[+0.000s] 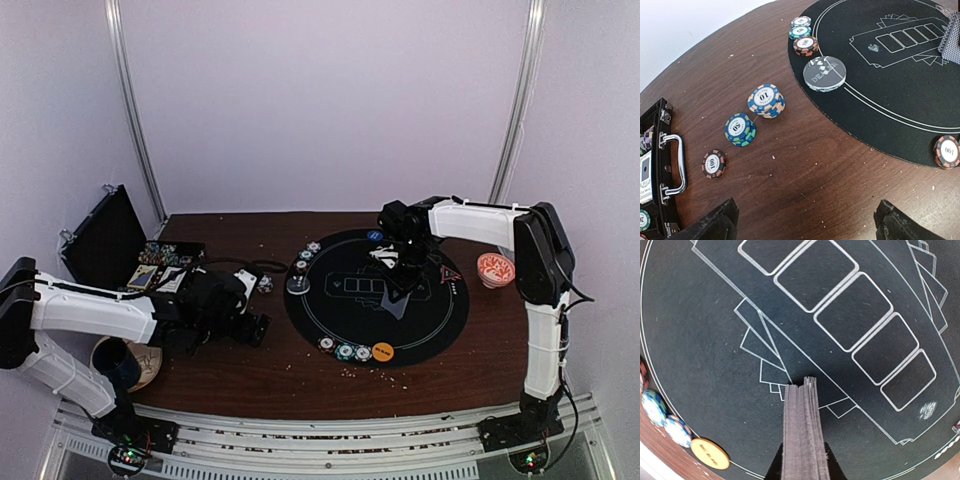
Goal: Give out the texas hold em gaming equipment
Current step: Adjust the face-down deck piles on the poker table mat, then pass from the right arm to the left
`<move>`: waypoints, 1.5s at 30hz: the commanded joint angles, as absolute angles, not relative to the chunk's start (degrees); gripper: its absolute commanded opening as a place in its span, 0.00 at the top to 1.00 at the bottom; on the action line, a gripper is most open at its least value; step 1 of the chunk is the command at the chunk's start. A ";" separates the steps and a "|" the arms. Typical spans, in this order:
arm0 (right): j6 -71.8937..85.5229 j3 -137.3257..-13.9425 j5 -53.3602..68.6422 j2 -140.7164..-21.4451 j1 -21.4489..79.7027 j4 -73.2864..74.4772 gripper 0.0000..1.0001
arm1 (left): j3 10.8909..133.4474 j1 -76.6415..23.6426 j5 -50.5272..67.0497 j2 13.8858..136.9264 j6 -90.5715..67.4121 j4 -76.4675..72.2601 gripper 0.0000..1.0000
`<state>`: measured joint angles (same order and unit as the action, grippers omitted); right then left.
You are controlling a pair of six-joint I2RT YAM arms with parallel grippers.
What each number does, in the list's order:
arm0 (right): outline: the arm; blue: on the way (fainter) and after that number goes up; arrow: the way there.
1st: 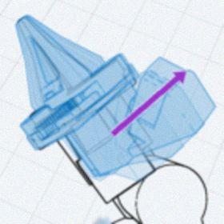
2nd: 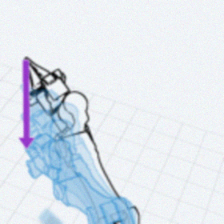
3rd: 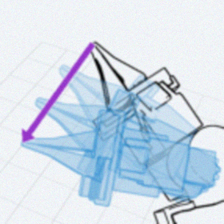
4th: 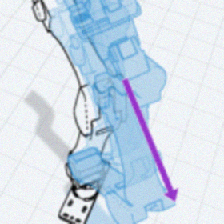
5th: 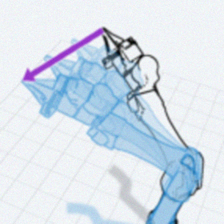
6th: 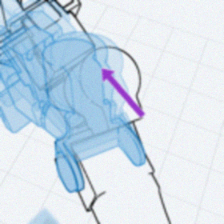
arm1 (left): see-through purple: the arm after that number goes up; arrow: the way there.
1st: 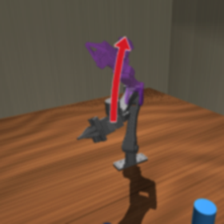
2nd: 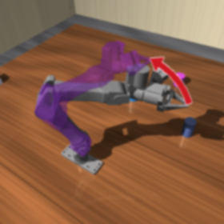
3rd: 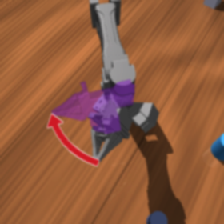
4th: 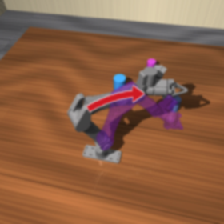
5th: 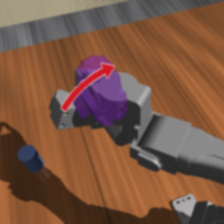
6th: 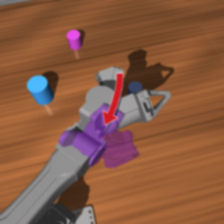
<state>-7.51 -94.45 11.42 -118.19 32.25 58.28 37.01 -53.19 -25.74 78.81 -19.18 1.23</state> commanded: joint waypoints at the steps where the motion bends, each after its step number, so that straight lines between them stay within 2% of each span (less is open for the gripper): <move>1: -7.89 -95.82 10.66 -118.76 32.88 58.28 1.00 | 36.42 -52.89 -23.82 79.23 -17.07 -3.20 0.02; 6: -7.85 -97.20 15.46 -114.16 32.88 57.69 1.00 | 37.57 -54.77 -23.28 79.34 -14.01 -4.61 0.02; 12: -7.32 -95.39 31.47 -107.15 32.85 53.04 1.00 | 42.35 -60.19 -25.01 81.70 -7.97 -7.41 0.02; 17: -3.79 -91.29 42.59 -104.73 32.63 46.41 1.00 | 43.68 -62.28 -23.55 83.05 -1.98 -16.50 0.02; 24: 6.48 -83.25 58.01 -102.84 32.43 34.06 1.00 | 38.28 -62.55 -18.39 82.84 5.88 -34.17 0.02; 30: 20.01 -75.22 61.77 -101.19 32.73 18.57 1.00 | 38.12 -62.92 -13.75 85.63 10.94 -36.48 0.02; 38: 20.86 -74.10 62.26 -103.43 35.51 17.27 1.00 | 39.40 -62.93 -9.46 88.99 10.79 -35.79 0.02; 45: 23.56 -72.52 63.43 -103.77 38.75 13.19 1.00 | 39.97 -62.93 -10.33 91.35 8.29 -36.69 0.02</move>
